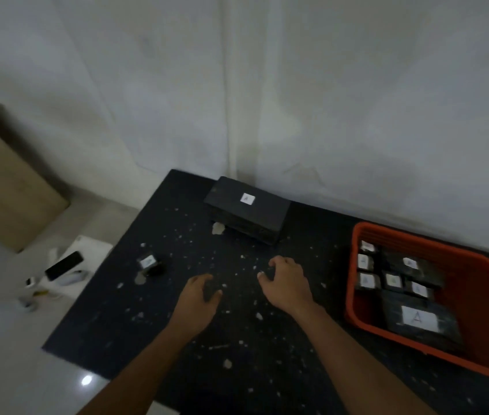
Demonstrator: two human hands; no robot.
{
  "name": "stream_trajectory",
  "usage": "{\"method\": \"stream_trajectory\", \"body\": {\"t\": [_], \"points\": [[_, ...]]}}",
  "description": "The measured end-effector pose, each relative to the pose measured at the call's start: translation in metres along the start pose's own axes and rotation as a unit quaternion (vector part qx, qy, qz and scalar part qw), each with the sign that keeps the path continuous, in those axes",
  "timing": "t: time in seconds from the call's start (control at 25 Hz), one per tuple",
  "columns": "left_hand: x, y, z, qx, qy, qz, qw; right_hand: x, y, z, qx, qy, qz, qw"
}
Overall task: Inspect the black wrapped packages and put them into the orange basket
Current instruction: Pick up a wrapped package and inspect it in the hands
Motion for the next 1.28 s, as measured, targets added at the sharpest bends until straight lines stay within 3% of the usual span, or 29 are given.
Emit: {"method": "stream_trajectory", "body": {"t": [0.24,0.52,0.72,1.04,1.2,1.28], "points": [[-0.035,0.071,0.076,-0.017,0.032,-0.067,0.997,-0.032,-0.066,0.089,0.015,0.057,0.074,0.995],[-0.075,0.106,0.124,-0.007,0.062,-0.080,0.995,-0.058,-0.123,0.152,0.037,0.082,0.134,0.987],[-0.103,0.104,0.131,-0.044,0.057,-0.048,0.996,-0.067,-0.143,0.163,0.048,0.072,0.163,0.983],[-0.104,0.093,0.126,-0.002,0.086,-0.056,0.995,-0.070,-0.139,0.151,-0.122,-0.046,0.188,0.974],[-0.087,0.077,0.111,0.007,0.035,-0.038,0.999,-0.056,-0.135,0.133,-0.224,-0.100,0.216,0.945],[-0.078,0.066,0.106,-0.018,0.005,-0.011,1.000,-0.048,-0.138,0.119,-0.212,-0.089,0.199,0.953]]}}
Point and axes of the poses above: each hand's wrist, its own x-axis away from the middle knuckle, its own y-axis out of the back of the hand, z = x × y, the point moved 1 cm from there along -x, towards the middle knuckle
